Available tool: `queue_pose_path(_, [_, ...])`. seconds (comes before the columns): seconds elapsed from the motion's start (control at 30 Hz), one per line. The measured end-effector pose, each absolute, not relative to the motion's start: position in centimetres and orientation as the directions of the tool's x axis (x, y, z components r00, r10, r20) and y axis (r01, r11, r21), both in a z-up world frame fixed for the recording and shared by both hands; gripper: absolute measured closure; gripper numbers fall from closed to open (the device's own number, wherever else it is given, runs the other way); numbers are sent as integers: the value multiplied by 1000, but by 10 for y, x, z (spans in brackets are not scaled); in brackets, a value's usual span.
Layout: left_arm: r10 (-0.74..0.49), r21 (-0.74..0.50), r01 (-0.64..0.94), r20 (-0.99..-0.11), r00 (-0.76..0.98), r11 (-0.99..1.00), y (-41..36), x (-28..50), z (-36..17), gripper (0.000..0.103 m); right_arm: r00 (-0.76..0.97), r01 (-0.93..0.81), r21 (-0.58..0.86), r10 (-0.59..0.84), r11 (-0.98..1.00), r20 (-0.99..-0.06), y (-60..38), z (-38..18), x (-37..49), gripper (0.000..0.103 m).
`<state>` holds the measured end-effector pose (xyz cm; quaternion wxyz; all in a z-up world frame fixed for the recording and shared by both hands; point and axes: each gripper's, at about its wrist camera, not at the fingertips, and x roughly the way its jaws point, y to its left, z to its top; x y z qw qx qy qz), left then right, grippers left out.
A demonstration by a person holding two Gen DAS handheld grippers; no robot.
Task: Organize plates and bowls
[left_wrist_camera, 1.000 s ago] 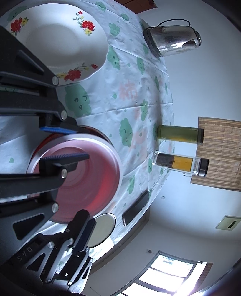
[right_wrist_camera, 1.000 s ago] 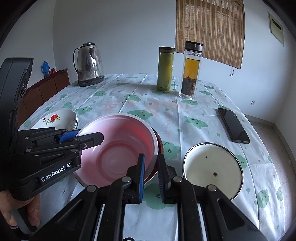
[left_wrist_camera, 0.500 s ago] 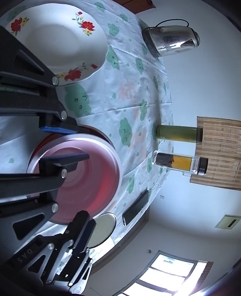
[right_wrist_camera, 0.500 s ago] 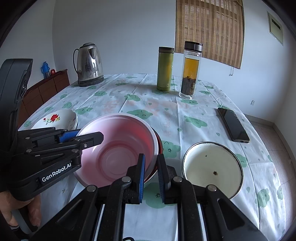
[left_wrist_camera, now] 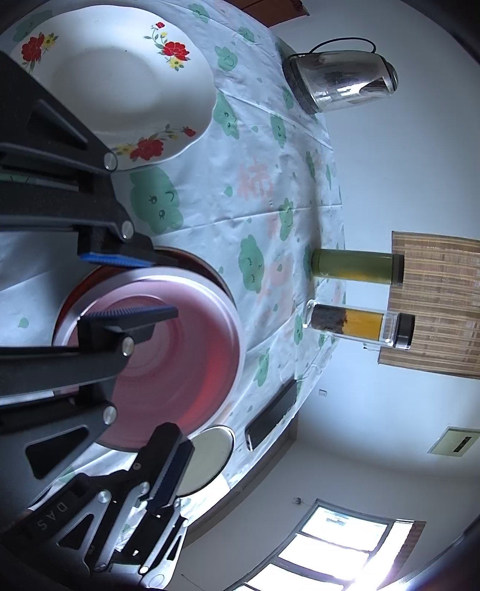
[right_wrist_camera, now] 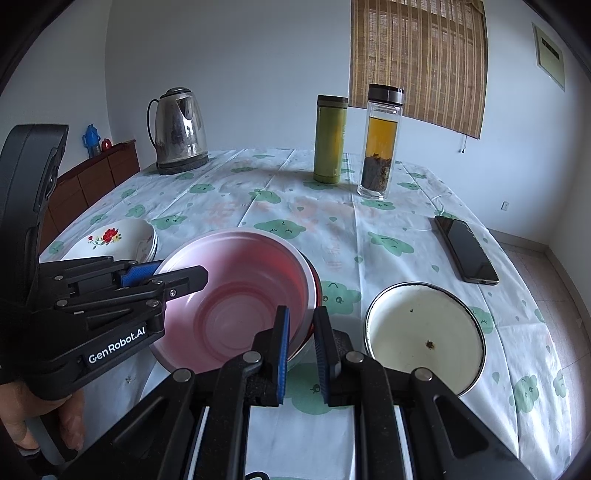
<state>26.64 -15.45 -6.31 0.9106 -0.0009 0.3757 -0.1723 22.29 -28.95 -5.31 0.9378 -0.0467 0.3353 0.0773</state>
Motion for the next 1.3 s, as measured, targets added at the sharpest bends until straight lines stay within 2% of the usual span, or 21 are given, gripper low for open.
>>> queue_pose_path(0.43, [-320, -139, 313, -682, 657, 940, -154, 267, -63, 87, 767, -180, -35, 119, 983, -630, -288, -52, 223, 87])
queue_pose_path(0.53, [-330, -151, 313, -671, 664, 938, -152, 267, -62, 81, 767, -187, -29, 127, 982, -629, -287, -51, 223, 87])
queue_pose_path(0.8, [-344, -172, 311, -661, 668, 935, -149, 267, -59, 77, 767, -201, -15, 148, 980, -625, -288, -52, 222, 86])
queue_pose_path(0.87, [-352, -177, 316, -655, 669, 932, -148, 265, -58, 71, 767, -204, -14, 151, 979, -623, -288, -53, 221, 86])
queue_pose_path(0.93, [-371, -189, 331, -645, 668, 925, -149, 264, -56, 51, 769, -206, -13, 153, 979, -620, -288, -52, 221, 86])
queue_pose_path(0.97, [-374, -185, 338, -639, 673, 923, -151, 262, -54, 45, 769, -205, -12, 154, 979, -620, -288, -52, 221, 86])
queue_pose_path(1.0, [-352, -160, 329, -637, 686, 931, -153, 260, -53, 31, 769, -204, -11, 153, 979, -621, -289, -52, 221, 86])
queue_pose_path(1.07, [-326, -129, 317, -618, 716, 940, -151, 257, -48, 28, 766, -205, -4, 158, 979, -624, -290, -52, 222, 86])
queue_pose_path(1.23, [-347, -171, 308, -608, 715, 936, -142, 262, -47, 27, 765, -210, -1, 163, 978, -623, -291, -51, 222, 86])
queue_pose_path(1.3, [-336, -175, 292, -615, 714, 940, -140, 264, -50, 27, 764, -210, -5, 161, 978, -625, -290, -52, 222, 83])
